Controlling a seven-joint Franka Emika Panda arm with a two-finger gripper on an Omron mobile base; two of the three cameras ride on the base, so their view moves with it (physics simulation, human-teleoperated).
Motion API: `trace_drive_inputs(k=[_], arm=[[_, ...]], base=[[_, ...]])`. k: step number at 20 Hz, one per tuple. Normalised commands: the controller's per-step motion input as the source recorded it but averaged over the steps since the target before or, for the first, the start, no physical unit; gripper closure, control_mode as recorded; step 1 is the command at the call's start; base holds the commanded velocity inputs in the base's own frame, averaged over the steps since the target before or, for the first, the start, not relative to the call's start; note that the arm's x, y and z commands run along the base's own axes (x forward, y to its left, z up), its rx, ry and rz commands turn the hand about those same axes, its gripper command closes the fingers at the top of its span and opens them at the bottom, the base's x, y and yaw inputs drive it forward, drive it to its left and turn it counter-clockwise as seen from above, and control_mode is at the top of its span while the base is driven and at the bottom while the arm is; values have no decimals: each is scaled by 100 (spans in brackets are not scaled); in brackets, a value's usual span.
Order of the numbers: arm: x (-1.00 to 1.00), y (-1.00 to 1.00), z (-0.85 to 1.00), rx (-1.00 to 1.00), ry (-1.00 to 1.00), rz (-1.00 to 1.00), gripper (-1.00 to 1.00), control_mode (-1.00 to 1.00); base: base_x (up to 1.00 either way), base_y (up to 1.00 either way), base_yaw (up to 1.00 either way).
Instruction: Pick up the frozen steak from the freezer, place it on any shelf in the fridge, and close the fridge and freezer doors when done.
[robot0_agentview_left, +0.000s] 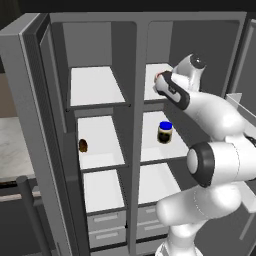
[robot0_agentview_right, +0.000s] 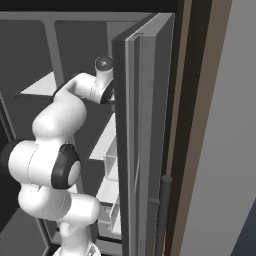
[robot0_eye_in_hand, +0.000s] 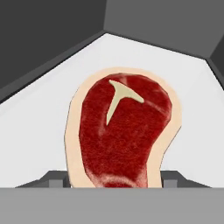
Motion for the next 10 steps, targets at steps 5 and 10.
trace_drive_inputs(k=[5,10], arm=[[29,0,-30,0,2,1,100,-100],[28,0,-18,0,1,1,100,-100]], base=[[0,0,0],[0,0,0]])
